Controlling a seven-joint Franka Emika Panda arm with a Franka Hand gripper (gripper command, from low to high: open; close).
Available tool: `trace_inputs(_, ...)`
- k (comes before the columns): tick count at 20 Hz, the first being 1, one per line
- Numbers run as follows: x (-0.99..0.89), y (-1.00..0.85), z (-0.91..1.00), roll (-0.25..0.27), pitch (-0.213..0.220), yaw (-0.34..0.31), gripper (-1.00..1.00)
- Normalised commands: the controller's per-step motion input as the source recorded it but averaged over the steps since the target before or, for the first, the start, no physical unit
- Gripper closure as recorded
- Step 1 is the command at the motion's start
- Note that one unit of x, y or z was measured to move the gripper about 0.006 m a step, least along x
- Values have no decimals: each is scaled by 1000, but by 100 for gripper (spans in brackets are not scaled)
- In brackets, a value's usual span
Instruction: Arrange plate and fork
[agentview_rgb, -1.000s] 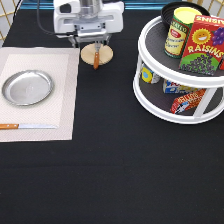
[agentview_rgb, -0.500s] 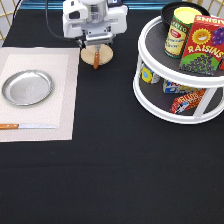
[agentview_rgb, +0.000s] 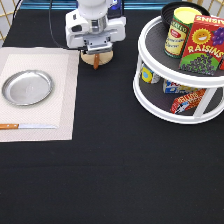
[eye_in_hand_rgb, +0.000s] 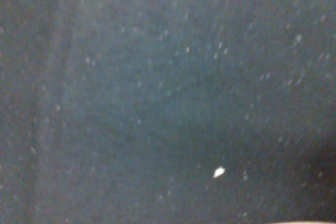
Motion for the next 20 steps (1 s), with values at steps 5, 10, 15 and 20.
trace_inputs(5, -275, 0, -269, -26, 17, -12, -100)
trace_inputs(10, -225, 0, -211, -49, 0, -1, -100)
trace_inputs(15, -113, 0, -7, -33, 1, -12, 100)
trace_inputs(20, -67, 0, -70, -85, 0, -30, 100)
